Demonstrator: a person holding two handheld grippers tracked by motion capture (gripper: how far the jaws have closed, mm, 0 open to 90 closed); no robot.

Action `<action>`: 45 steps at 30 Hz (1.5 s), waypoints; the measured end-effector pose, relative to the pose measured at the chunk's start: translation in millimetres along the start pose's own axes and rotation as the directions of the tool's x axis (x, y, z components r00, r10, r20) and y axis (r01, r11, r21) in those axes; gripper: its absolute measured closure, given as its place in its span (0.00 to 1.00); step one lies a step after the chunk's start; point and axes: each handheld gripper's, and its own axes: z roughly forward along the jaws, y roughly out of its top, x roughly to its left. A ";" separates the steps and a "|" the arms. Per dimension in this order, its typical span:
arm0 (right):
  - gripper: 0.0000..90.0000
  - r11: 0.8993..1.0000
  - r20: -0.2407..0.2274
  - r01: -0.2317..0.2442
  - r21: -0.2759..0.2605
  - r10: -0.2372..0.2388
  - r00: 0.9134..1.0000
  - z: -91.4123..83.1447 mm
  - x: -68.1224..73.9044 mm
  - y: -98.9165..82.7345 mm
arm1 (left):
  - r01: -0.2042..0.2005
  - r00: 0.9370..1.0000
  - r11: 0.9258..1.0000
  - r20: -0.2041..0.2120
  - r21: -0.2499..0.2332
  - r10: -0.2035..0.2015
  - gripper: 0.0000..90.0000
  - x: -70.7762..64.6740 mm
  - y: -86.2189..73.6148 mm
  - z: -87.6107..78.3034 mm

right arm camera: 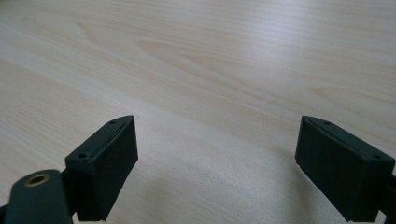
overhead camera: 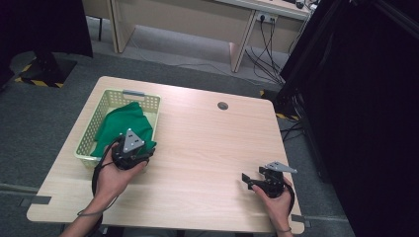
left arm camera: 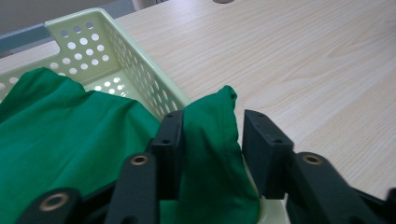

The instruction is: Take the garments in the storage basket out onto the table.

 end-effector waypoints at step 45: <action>0.13 1.000 -0.006 -0.025 -0.002 0.025 1.000 0.7 -1.7 0.4 | -0.031 0.995 0.956 -0.101 -0.293 0.001 0.93 24.0 95.8 -34.0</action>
